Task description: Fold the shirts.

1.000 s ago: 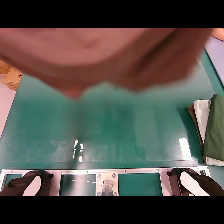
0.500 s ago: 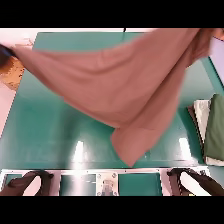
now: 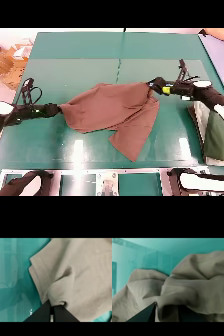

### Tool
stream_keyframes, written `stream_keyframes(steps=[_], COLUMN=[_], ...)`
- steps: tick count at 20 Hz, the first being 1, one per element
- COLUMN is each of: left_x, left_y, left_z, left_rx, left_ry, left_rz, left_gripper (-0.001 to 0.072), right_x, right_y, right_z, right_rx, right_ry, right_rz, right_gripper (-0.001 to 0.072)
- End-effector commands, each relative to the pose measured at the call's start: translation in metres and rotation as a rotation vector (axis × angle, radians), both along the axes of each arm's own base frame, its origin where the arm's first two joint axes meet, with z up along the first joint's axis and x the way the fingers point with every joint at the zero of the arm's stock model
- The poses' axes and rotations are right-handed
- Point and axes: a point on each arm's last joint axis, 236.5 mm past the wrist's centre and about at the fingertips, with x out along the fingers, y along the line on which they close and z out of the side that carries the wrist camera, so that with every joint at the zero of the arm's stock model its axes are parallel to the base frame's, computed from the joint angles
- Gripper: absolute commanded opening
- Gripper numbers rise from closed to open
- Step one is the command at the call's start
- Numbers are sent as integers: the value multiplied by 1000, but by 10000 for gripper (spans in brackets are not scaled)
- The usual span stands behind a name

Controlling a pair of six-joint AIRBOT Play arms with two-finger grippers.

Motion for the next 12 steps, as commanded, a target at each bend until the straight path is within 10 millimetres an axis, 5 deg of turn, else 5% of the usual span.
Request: stream_keyframes(steps=[1,4,7,9,12], left_x=[-1,-3,-4,-6,-10], left_y=[4,7,8,7,4], left_z=[-15,-18,-19,-19,-20], left_rx=[16,39,47,44,37], left_ry=[9,14,19,24,41], left_rz=[9,-2,-9,-13,-29], left_gripper=[26,26,26,26,26], right_x=[-8,-59,-150,-196,-224], right_y=[-37,-96,-123,-124,-92], right_z=[31,44,-7,-43,-85], right_rx=[100,114,-4,-34,30], right_ry=[32,141,388,514,578], right_rz=[3,-65,-161,-237,-250], right_gripper=[328,326,329,491,496])
